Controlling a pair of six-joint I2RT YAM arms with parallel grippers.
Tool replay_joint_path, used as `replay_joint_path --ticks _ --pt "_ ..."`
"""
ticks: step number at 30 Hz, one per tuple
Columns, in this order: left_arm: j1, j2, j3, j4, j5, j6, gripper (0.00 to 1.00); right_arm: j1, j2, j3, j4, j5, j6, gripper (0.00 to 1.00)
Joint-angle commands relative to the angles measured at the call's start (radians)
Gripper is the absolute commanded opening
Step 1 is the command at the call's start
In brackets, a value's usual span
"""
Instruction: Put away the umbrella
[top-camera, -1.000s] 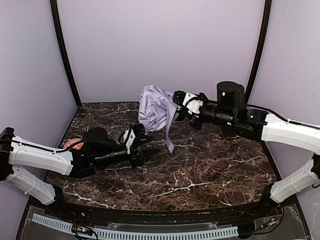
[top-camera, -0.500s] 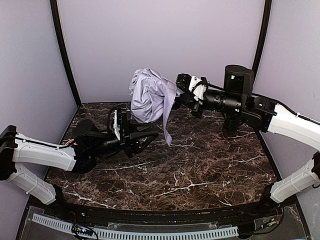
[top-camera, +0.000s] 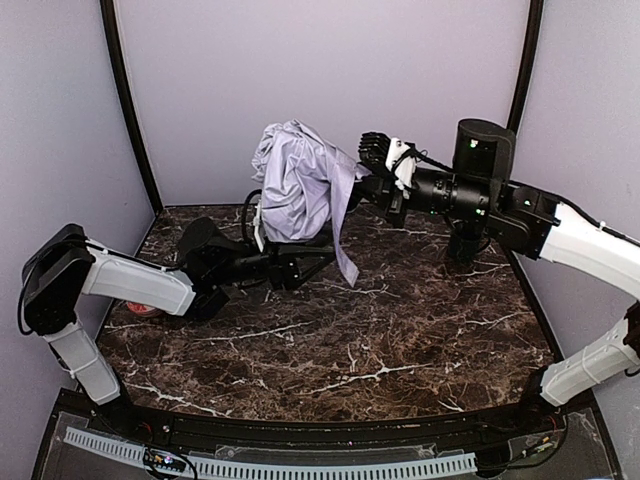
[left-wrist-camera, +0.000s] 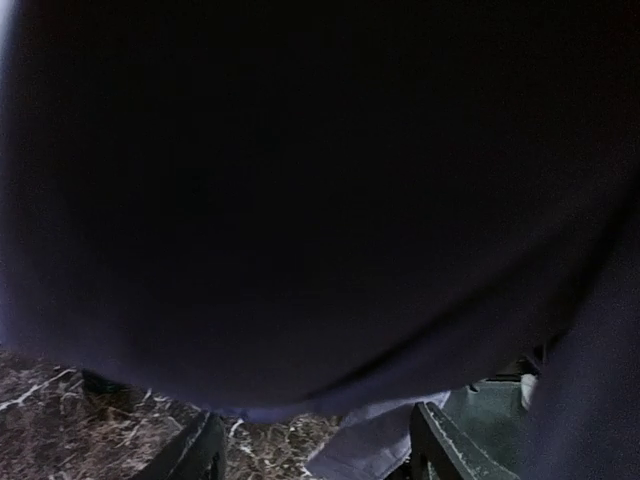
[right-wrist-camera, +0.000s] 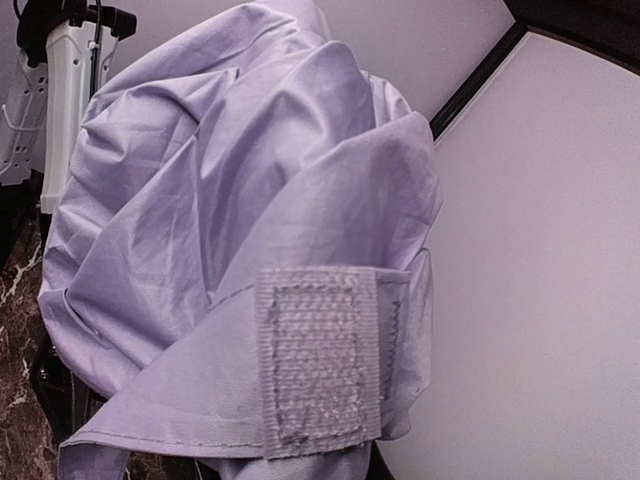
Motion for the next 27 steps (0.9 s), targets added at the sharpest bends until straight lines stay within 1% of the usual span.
replay_joint_path --ticks 1,3,5,7,11,12,13,14,15,17,18,20,21,25,27 --pt "0.003 0.079 0.015 0.306 0.175 -0.155 0.65 0.013 -0.017 0.051 0.113 -0.007 0.013 0.0" --pt "0.003 0.123 0.02 0.431 0.198 -0.201 0.66 0.013 -0.016 0.051 0.106 0.003 0.01 0.0" --pt "0.0 0.146 0.056 0.405 0.234 -0.207 0.66 0.014 -0.016 0.046 0.103 0.01 0.008 0.0" --pt "-0.008 0.149 0.077 0.348 0.237 -0.174 0.65 0.014 -0.016 0.042 0.099 0.015 0.004 0.0" --pt "-0.012 0.148 0.08 0.336 0.232 -0.132 0.64 0.015 -0.013 0.041 0.086 0.023 0.0 0.0" --pt "-0.012 0.148 0.086 0.321 0.233 -0.122 0.58 0.015 -0.011 0.043 0.084 0.023 -0.002 0.0" --pt "-0.012 0.147 0.091 0.303 0.236 -0.113 0.47 0.016 -0.009 0.045 0.081 0.022 -0.004 0.0" --pt "-0.012 0.144 0.094 0.289 0.235 -0.106 0.39 0.016 -0.007 0.048 0.078 0.022 -0.006 0.0" --pt "-0.012 0.14 0.089 0.283 0.236 -0.099 0.32 0.016 -0.005 0.05 0.075 0.023 -0.007 0.0" --pt "-0.012 0.127 0.063 0.289 0.241 -0.087 0.26 0.016 -0.006 0.051 0.074 0.025 -0.009 0.0" --pt "-0.012 0.116 0.044 0.292 0.238 -0.074 0.2 0.016 -0.006 0.05 0.072 0.026 -0.011 0.0" --pt "-0.012 0.086 -0.007 0.259 0.216 -0.024 0.04 0.015 -0.01 0.048 0.069 0.032 -0.014 0.0" --pt "-0.012 0.063 -0.032 0.229 0.202 0.004 0.0 0.017 -0.013 0.047 0.068 0.037 -0.014 0.0" --pt "-0.013 -0.038 -0.135 0.097 0.142 0.108 0.0 0.016 -0.013 0.054 0.039 0.084 -0.014 0.0" --pt "-0.022 -0.102 -0.16 0.002 0.119 0.155 0.0 0.014 -0.008 0.061 0.021 0.127 -0.015 0.0"
